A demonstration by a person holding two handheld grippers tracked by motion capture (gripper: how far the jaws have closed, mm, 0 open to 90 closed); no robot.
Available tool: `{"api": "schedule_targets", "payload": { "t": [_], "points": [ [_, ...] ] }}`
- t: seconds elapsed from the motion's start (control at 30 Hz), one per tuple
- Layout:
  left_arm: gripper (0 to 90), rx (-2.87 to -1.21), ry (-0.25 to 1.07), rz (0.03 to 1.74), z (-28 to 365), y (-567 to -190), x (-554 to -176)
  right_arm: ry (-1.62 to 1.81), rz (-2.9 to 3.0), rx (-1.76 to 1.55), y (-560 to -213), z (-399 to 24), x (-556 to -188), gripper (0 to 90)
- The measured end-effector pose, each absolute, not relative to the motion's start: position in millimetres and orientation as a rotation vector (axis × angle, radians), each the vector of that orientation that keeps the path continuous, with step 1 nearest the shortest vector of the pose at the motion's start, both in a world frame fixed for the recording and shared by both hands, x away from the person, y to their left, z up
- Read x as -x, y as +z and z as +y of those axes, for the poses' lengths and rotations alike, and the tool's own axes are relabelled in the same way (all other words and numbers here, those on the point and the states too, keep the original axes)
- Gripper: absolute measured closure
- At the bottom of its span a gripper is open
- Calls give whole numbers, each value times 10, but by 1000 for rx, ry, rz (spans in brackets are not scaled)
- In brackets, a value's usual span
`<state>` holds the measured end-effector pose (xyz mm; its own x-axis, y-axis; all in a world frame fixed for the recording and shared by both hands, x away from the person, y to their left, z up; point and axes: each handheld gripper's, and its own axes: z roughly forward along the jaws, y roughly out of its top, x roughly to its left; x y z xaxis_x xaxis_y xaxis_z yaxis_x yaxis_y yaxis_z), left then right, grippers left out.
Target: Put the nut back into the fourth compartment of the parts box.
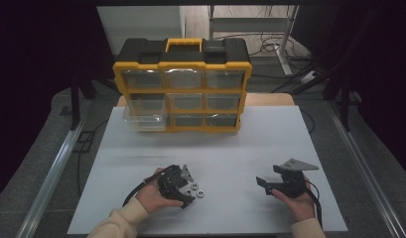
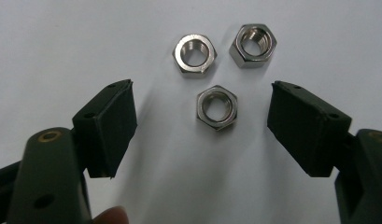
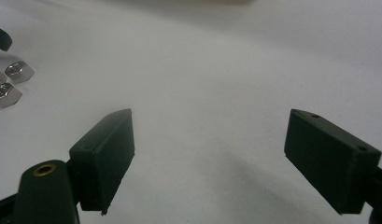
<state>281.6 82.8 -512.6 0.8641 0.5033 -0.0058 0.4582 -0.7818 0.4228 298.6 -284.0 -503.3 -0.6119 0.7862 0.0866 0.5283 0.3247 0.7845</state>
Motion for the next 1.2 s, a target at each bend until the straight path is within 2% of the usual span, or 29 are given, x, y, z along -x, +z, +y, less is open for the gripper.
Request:
{"api": "schedule_targets", "payload": {
  "t": [0.17,0.27,0.4,0.5,0.77,1.2],
  "points": [
    [313,-2638,120,704,802,-5144,-2834,1175,2287,-1178,-5032,-2837,-2985,168],
    [416,-2644,98,688,789,-5137,-2823,1173,2289,-1178,-5035,-2839,-2988,168],
    [462,-2648,68,688,792,-5124,-2842,1172,2290,-1176,-5033,-2832,-2987,168],
    [558,-2641,63,706,808,-5116,-2857,1170,2289,-1174,-5033,-2834,-2986,168],
    [691,-2633,60,698,813,-5114,-2853,1167,2290,-1173,-5034,-2831,-2987,169],
    [697,-2597,48,706,842,-5108,-2837,1167,2287,-1174,-5031,-2833,-2986,168]
  ]
}}
